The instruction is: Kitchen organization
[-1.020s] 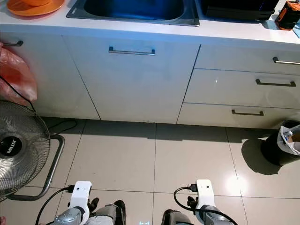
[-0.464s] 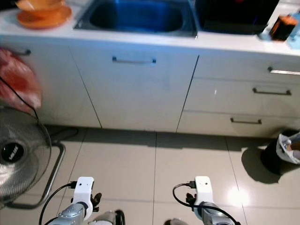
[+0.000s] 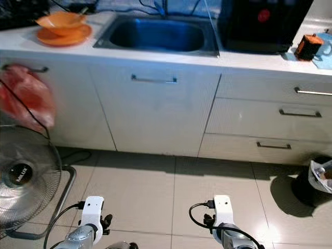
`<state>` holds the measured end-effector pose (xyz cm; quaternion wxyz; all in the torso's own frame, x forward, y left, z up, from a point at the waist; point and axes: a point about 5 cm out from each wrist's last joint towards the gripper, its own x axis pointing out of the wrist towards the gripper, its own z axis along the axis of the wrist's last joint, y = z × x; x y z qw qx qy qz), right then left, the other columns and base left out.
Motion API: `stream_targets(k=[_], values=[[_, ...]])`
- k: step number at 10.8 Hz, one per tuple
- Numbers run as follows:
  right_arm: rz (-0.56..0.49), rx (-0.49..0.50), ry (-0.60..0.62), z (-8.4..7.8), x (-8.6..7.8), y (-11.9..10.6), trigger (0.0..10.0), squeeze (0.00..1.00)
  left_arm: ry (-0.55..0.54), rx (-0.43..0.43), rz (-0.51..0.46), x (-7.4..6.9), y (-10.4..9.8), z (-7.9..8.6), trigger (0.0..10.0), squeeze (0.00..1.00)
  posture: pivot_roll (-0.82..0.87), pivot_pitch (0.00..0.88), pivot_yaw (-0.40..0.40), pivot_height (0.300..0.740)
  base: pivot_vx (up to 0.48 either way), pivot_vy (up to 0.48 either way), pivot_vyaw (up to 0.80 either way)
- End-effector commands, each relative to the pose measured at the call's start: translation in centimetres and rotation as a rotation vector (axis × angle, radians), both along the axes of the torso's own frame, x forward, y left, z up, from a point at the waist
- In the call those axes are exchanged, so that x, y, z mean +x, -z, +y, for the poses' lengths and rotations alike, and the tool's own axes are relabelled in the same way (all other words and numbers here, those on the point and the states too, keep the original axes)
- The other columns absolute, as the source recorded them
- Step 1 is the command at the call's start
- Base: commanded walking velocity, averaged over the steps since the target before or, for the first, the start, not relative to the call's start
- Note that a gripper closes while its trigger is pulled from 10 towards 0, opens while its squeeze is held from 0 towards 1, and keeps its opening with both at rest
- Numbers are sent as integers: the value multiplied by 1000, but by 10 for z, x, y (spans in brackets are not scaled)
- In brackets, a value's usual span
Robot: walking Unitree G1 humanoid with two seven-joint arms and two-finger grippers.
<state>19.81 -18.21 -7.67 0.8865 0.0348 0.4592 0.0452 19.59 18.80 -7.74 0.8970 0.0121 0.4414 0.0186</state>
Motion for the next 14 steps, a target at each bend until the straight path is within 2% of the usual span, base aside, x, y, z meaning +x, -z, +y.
stream_targets(k=[1,14], values=[[11,-17,4,-3,0,0,10000,0,0,2,14,-1,1,-2,10000,0,2,0,-9,740,0,0,0],[39,-15,1,1,-8,5,10000,0,-23,3,38,-9,5,1,10000,0,19,41,-11,740,0,0,0]])
